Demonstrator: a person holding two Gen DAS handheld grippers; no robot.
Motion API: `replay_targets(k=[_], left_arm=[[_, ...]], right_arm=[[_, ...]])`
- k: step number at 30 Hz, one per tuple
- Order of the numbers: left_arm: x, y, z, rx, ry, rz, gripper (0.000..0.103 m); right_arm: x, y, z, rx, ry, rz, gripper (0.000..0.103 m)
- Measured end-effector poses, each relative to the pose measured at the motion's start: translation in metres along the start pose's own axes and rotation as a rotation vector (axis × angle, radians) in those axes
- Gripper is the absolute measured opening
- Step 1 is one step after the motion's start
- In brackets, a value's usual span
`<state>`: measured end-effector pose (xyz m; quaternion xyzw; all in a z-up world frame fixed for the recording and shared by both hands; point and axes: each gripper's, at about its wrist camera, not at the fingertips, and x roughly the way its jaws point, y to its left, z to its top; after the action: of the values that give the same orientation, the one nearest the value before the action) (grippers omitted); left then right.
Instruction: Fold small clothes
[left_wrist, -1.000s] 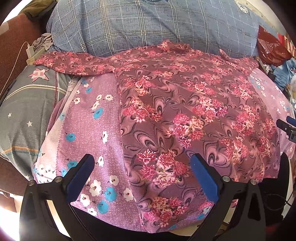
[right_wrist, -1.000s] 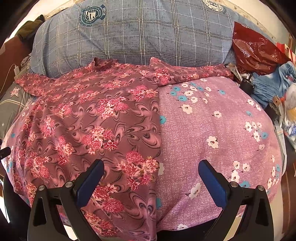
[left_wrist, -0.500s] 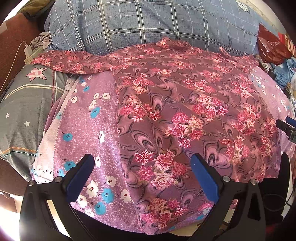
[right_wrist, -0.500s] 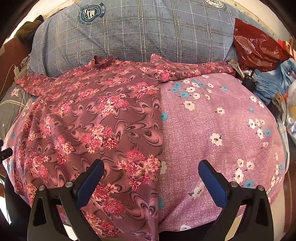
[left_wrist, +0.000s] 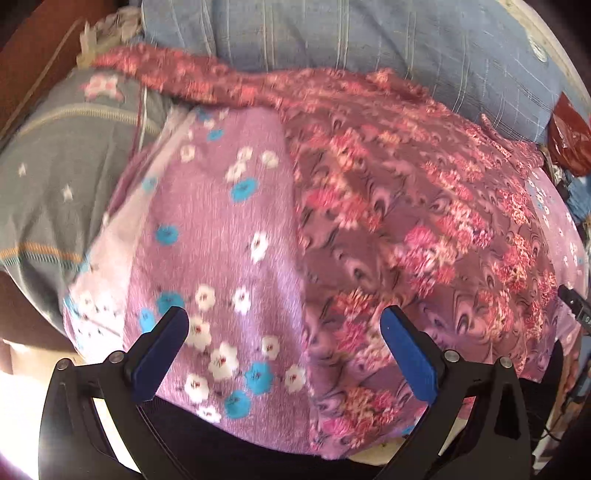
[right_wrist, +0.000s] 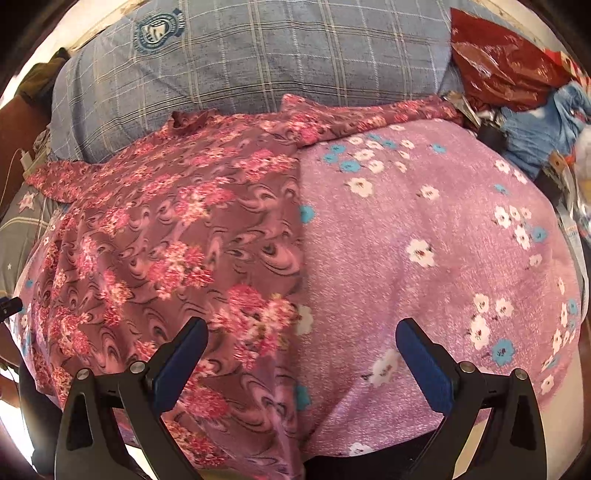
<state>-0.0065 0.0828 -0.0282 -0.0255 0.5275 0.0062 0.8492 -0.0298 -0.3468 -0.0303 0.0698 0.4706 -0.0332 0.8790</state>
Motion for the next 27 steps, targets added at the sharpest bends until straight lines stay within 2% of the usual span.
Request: replay_targets(k=[3, 5, 8, 9, 10, 11, 12, 13, 14, 15, 17, 19, 20, 22, 25, 27], left_arm=[[0.01, -0.006, -0.01, 0.008, 0.06, -0.06, 0.103], [0.019, -0.019, -0.017, 0.048, 0.113, -0.112, 0.103], [0.032, -0.045, -0.027, 0.108, 0.188, -0.176, 0.103], [0.035, -0.051, -0.029, 0.112, 0.202, -0.189, 0.096], [0.037, -0.055, -0.03, 0.108, 0.212, -0.187, 0.079], [0.038, -0.058, -0.03, 0.11, 0.215, -0.158, 0.073], [0.037, -0.059, -0.03, 0.116, 0.204, -0.122, 0.058], [0.032, -0.058, -0.028, 0.109, 0.185, -0.121, 0.027], [0.028, -0.055, -0.026, 0.097, 0.182, -0.129, 0.01], [0.02, -0.048, -0.023, 0.068, 0.192, -0.151, 0.005], [0.0, -0.032, -0.021, -0.003, 0.179, -0.205, 0.004], [-0.019, -0.022, -0.023, -0.007, 0.151, -0.18, 0.005], [-0.02, -0.018, -0.024, -0.016, 0.162, -0.182, 0.005], [-0.007, -0.012, -0.032, -0.033, 0.209, -0.175, 0.005], [0.01, -0.004, -0.041, -0.03, 0.276, -0.106, 0.005], [-0.004, -0.004, -0.041, -0.009, 0.244, -0.124, 0.005]], right_arm=[[0.007, -0.01, -0.007, 0.042, 0.032, 0.041, 0.1], [0.011, -0.01, -0.011, 0.049, 0.051, 0.086, 0.098], [0.02, -0.001, -0.018, 0.002, 0.078, 0.125, 0.083], [0.019, 0.002, -0.02, -0.019, 0.071, 0.121, 0.077], [0.017, 0.008, -0.022, -0.059, 0.055, 0.112, 0.064], [0.016, 0.011, -0.023, -0.087, 0.047, 0.117, 0.051], [0.015, 0.014, -0.025, -0.114, 0.039, 0.136, 0.026], [0.013, 0.015, -0.026, -0.134, 0.026, 0.137, 0.012], [0.011, 0.016, -0.026, -0.151, 0.018, 0.129, 0.005], [0.007, 0.015, -0.024, -0.157, 0.016, 0.146, 0.004], [-0.014, 0.001, -0.015, -0.109, -0.032, 0.212, 0.003], [-0.038, -0.019, -0.006, -0.052, -0.097, 0.243, 0.003], [-0.044, -0.029, -0.002, -0.023, -0.108, 0.259, 0.003], [-0.036, -0.038, -0.001, 0.004, -0.078, 0.255, 0.003], [0.002, -0.036, -0.016, 0.002, 0.051, 0.222, 0.003], [0.016, -0.034, -0.021, 0.01, 0.116, 0.23, 0.004]])
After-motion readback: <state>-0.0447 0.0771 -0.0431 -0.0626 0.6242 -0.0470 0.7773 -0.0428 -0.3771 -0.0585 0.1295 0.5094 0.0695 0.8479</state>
